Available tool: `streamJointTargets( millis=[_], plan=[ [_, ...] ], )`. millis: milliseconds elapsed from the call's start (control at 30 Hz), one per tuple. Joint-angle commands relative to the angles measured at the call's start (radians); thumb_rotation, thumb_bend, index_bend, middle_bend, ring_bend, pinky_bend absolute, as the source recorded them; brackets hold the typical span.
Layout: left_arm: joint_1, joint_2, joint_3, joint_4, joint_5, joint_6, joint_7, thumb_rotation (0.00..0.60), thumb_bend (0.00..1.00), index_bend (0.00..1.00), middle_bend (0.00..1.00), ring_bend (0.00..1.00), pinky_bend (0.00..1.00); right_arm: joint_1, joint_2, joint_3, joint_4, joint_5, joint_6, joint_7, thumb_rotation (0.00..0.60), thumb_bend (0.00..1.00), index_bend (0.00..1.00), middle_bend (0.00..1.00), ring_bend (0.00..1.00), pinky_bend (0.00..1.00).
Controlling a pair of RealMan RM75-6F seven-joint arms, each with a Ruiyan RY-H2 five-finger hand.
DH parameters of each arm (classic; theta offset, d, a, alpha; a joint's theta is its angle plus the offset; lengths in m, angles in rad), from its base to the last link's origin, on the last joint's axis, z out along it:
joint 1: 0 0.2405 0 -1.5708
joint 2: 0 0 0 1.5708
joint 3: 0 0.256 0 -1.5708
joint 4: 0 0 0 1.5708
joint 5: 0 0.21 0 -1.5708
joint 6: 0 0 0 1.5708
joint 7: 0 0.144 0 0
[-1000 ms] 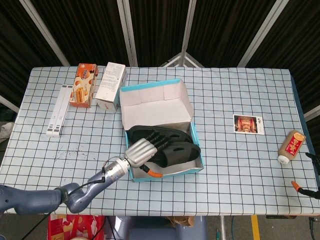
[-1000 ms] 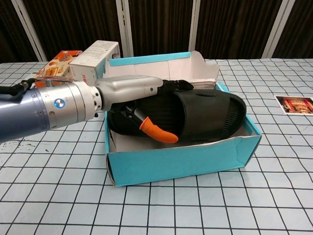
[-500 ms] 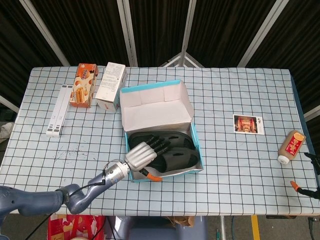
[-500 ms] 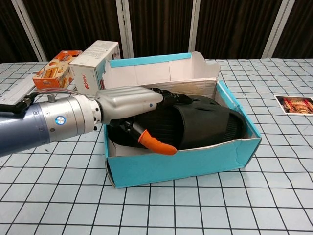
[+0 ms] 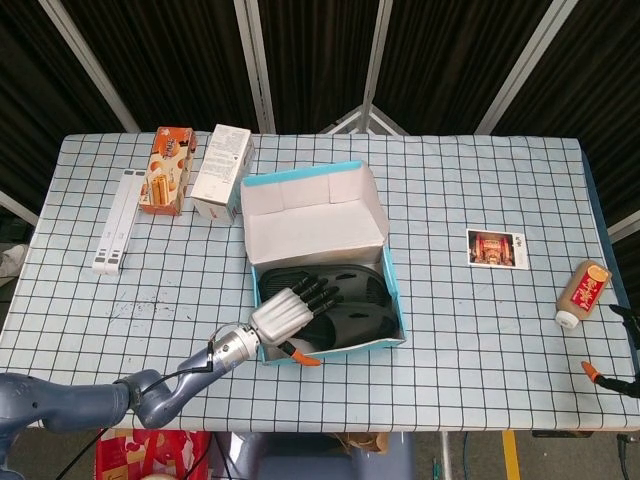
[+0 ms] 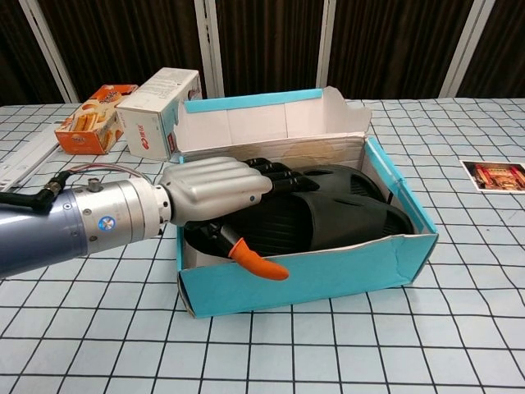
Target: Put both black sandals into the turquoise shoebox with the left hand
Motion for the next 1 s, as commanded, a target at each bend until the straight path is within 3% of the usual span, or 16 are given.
streamJointTargets(
  millis=[33,133,300,500,533,600,700,767,867,1000],
  plan=[
    [-0.001,-0.002,-0.003,-0.007,0.001,0.001,0.017,0.183,0.13,0.00,0.00,0.00,0.00,0.000,0.000,0.000,0.000,0.000,0.000,-0.001,0.600,0.23,0.16,0.17,0.21,0.23],
    [0.002,0.005,-0.018,-0.032,0.001,0.017,0.013,0.161,0.12,0.00,0.00,0.00,0.00,0.001,0.000,0.000,-0.001,0.002,-0.001,-0.005,0.600,0.23,0.16,0.17,0.21,0.23],
    [0.008,0.080,-0.058,-0.145,0.029,0.083,0.036,0.075,0.12,0.00,0.00,0.00,0.00,0.003,0.000,0.000,-0.003,0.002,-0.002,-0.008,0.600,0.23,0.16,0.17,0.21,0.23],
    [0.030,0.221,-0.102,-0.347,0.016,0.129,0.055,0.082,0.13,0.00,0.00,0.00,0.00,0.003,-0.001,0.001,-0.010,0.005,0.001,-0.020,0.600,0.23,0.16,0.17,0.21,0.23],
    [0.037,0.245,-0.109,-0.384,0.012,0.139,0.050,0.098,0.14,0.00,0.00,0.00,0.00,0.002,-0.002,0.001,-0.010,0.006,0.003,-0.022,0.600,0.23,0.16,0.17,0.21,0.23],
    [0.054,0.302,-0.123,-0.470,0.000,0.161,0.048,0.197,0.20,0.01,0.02,0.00,0.00,0.001,-0.003,0.001,-0.010,0.009,0.005,-0.026,0.600,0.23,0.16,0.17,0.21,0.23],
    [0.125,0.454,-0.113,-0.644,0.018,0.252,0.142,0.470,0.23,0.06,0.11,0.00,0.00,0.001,-0.004,0.002,-0.013,0.011,0.007,-0.031,0.600,0.23,0.16,0.17,0.21,0.23],
    [0.204,0.540,-0.068,-0.711,0.053,0.346,0.263,0.578,0.23,0.06,0.11,0.00,0.01,0.001,-0.005,0.002,-0.015,0.010,0.010,-0.040,0.600,0.23,0.16,0.17,0.21,0.23],
    [0.383,0.606,0.038,-0.685,0.147,0.560,0.464,0.600,0.23,0.06,0.10,0.00,0.01,-0.003,-0.014,0.005,-0.020,0.006,0.039,-0.077,0.600,0.23,0.16,0.17,0.21,0.23],
    [0.540,0.559,0.116,-0.486,0.186,0.716,0.395,0.600,0.23,0.06,0.09,0.00,0.01,-0.010,-0.042,0.014,-0.015,-0.004,0.104,-0.160,0.600,0.23,0.16,0.17,0.21,0.23]
  ],
)
